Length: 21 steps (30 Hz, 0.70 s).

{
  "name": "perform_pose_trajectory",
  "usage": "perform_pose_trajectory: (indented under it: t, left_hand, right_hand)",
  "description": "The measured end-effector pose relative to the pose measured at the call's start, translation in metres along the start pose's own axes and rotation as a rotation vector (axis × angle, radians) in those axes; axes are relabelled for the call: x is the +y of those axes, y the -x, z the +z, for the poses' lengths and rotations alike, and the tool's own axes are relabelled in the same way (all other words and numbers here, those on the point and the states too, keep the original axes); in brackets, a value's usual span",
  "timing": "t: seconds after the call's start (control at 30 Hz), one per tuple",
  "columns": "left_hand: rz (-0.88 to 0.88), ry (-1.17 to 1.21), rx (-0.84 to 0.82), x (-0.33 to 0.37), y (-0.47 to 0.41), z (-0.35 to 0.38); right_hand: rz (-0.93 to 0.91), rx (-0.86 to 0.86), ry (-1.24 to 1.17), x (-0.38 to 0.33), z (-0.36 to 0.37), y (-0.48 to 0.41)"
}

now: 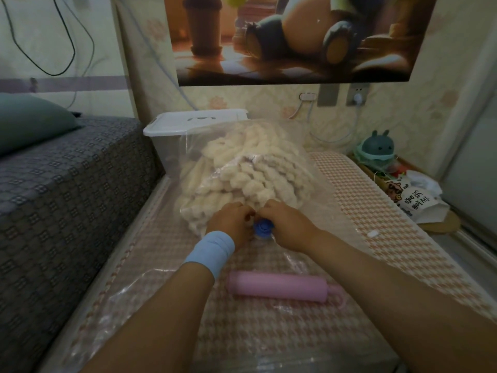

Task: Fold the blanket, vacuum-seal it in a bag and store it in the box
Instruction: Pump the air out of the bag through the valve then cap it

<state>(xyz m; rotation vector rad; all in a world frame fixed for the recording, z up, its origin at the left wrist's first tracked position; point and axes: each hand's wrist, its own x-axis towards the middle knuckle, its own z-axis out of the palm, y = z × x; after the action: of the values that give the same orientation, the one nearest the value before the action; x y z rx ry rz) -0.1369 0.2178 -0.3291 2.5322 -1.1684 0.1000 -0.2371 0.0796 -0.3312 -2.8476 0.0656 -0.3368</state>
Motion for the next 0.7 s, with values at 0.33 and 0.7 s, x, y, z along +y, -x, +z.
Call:
perform_pose_trajectory:
  t: [0.33, 0.7]
  left_hand:
    - [-0.102, 0.075, -0.049, 0.006, 0.005, -0.006]
    - [-0.212, 0.374, -0.012, 0.012, 0.005, -0.005]
  right_hand:
    - [-0.014, 0.016, 0.047, -0.001, 0.003, -0.003]
    - [-0.019, 0.096, -0.128, 0.0, 0.006, -0.002]
